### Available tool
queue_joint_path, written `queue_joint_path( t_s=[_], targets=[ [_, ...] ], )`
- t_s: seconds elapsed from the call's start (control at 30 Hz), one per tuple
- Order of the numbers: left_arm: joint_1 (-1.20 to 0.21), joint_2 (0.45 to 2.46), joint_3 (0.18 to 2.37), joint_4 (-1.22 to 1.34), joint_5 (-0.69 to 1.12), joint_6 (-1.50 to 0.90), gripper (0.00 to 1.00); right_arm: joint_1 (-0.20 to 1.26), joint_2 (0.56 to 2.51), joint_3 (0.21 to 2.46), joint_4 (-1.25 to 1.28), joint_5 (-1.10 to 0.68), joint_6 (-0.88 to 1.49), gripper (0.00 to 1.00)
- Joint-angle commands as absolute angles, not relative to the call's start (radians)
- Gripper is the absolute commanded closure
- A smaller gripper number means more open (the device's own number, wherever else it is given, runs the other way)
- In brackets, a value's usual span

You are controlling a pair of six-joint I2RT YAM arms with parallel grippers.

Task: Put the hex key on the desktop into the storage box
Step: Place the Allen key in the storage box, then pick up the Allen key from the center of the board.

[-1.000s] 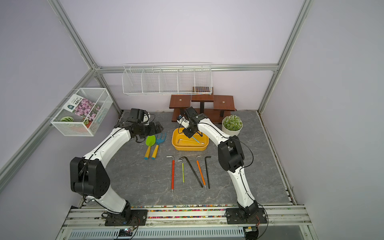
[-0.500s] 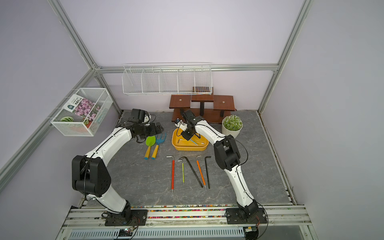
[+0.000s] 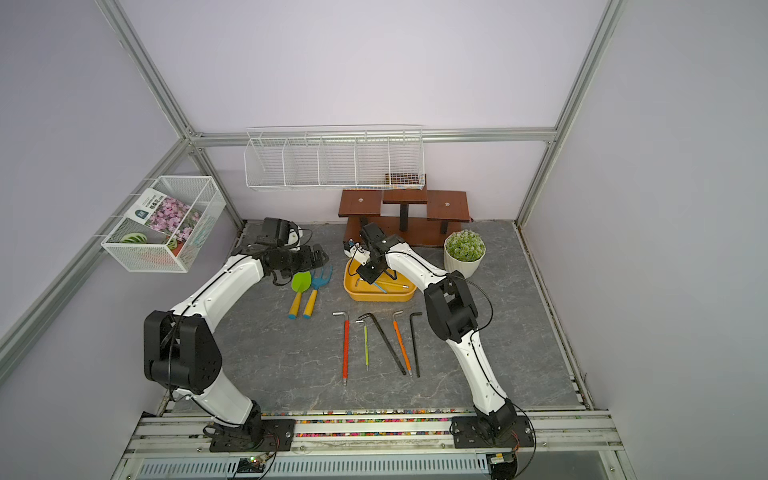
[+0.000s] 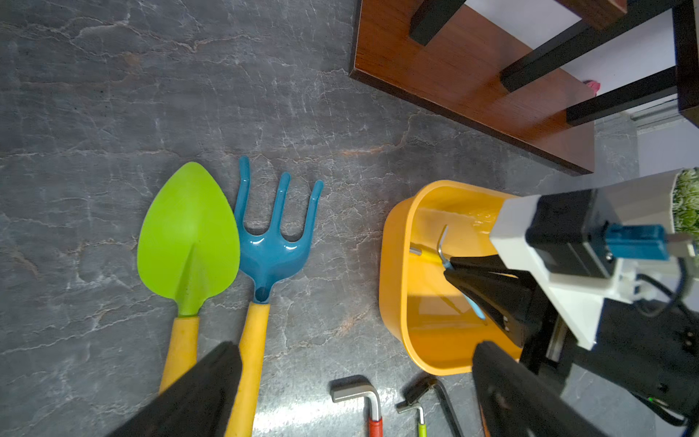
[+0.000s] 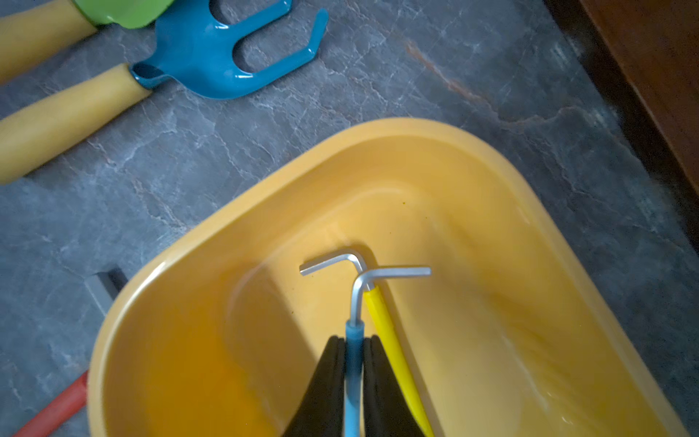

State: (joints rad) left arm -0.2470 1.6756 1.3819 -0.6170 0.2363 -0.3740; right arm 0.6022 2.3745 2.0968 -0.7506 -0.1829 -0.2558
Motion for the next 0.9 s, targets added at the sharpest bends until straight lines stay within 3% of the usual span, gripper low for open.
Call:
queue_joint_path(
  t_s=[0.0,0.3,0.87],
  targets=[
    [-0.241,1.651,1.366,-0.592,0.254,-0.379,0.0,0.609,2.38,2.087,-0.741,-0.211,-0.229,0.76],
    [-0.241,1.621,1.345,-0.558,0.271,-0.372,0.0,0.609,2.249,1.974,-0.705,-0.16,-0.186,0.6],
    [-0.242,1.546,1.294,-0.478,0.314,-0.357,0.0,0.611,1.702,1.357,-0.523,-0.051,0.108,0.54]
  ],
)
